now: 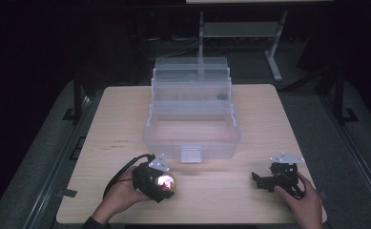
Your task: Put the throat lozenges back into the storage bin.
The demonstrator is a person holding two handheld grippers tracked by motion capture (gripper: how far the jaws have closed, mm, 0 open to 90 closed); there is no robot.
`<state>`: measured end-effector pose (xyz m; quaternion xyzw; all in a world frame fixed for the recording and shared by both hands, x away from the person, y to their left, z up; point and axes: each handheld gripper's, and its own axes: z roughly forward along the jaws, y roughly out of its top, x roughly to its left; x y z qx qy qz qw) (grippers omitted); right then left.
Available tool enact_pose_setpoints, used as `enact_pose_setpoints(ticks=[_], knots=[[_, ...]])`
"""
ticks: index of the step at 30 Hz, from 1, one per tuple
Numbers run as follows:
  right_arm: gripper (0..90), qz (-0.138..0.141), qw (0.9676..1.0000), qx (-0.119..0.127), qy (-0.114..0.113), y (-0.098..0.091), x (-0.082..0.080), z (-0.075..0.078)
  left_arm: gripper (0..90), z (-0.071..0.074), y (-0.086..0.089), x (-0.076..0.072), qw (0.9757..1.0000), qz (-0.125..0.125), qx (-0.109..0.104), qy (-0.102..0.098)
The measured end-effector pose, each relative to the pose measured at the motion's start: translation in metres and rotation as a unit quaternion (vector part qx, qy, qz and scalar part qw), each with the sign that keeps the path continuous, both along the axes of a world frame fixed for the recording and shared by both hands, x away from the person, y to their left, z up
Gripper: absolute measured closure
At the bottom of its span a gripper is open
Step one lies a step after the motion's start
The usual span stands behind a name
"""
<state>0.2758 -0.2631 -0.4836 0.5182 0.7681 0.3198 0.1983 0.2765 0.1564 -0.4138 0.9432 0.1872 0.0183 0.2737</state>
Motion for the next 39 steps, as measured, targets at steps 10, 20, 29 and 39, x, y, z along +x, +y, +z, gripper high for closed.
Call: enact_pose_setpoints(ticks=[10, 20, 29, 39], knots=[[0.0, 0.0, 1.0, 0.0, 0.0, 0.0, 0.0, 0.0, 19.5, 0.008, -0.002, 0.005, 1.0, -0.002, -0.001, -0.003], [0.0, 0.0, 1.0, 0.0, 0.0, 0.0, 0.0, 0.0, 19.6, 0.016, -0.005, 0.01, 1.0, -0.002, -0.003, -0.007], [0.0, 0.0, 1.0, 0.0, 0.0, 0.0, 0.0, 0.0, 19.6, 0.022, -0.006, 0.016, 1.0, -0.005, -0.006, -0.005], [0.0, 0.0, 1.0, 0.0, 0.0, 0.0, 0.0, 0.0, 19.6, 0.027, -0.005, 0.02, 0.9999, 0.002, -0.015, -0.007]])
